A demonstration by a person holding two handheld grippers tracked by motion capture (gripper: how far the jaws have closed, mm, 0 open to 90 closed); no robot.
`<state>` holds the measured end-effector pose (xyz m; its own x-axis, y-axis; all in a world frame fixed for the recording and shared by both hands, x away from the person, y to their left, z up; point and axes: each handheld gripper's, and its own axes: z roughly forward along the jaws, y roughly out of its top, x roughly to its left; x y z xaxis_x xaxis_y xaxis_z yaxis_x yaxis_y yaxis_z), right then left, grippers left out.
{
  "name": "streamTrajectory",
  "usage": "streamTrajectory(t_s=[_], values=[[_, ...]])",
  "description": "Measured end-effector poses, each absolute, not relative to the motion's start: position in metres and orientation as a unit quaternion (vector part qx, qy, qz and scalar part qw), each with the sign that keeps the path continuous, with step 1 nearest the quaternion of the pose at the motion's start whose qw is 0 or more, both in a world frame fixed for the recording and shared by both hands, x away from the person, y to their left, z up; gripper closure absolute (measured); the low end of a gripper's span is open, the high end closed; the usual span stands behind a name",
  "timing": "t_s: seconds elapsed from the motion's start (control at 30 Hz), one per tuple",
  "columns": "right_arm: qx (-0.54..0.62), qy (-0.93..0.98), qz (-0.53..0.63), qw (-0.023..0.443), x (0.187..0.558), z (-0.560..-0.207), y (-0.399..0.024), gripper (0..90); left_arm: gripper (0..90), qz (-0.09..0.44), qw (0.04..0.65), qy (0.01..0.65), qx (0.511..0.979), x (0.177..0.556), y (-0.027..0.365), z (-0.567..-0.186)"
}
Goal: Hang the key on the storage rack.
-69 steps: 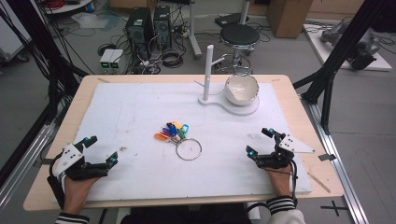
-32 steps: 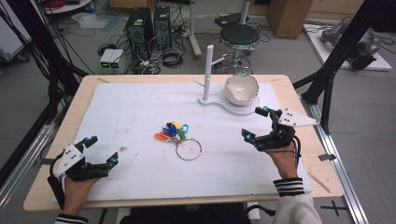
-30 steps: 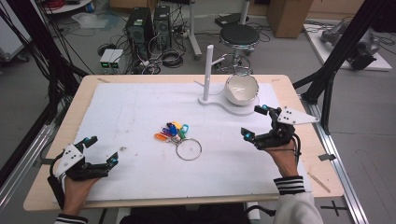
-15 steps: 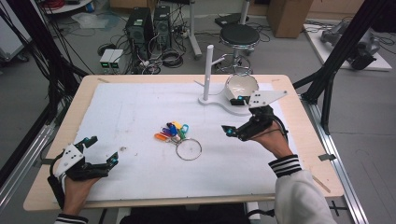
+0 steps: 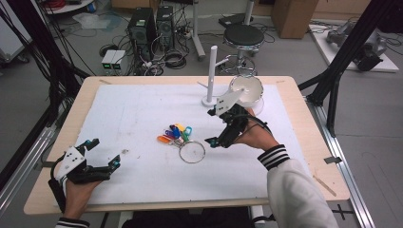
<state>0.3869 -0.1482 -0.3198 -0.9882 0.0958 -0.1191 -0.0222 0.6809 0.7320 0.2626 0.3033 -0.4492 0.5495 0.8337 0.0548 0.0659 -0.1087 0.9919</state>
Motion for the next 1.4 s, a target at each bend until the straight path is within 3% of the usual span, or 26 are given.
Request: streamTrajectory(t_s=[0.73,1.23,1.4], values=[[-0.068,0.969,0.237,0.025,0.382,-0.355,-0.08,0.9,1.7,0.334,0.574,0.336,0.668,0.263,0.302,-0.449],[-0.102,0.982,0.157,0.005,0.375,-0.381,-0.06,1.0,1.7,0.334,0.574,0.335,0.668,0.263,0.302,-0.449],[-0.115,0.984,0.138,0.0,0.374,-0.386,-0.055,5.3,1.7,0.334,0.574,0.335,0.668,0.263,0.302,-0.449]])
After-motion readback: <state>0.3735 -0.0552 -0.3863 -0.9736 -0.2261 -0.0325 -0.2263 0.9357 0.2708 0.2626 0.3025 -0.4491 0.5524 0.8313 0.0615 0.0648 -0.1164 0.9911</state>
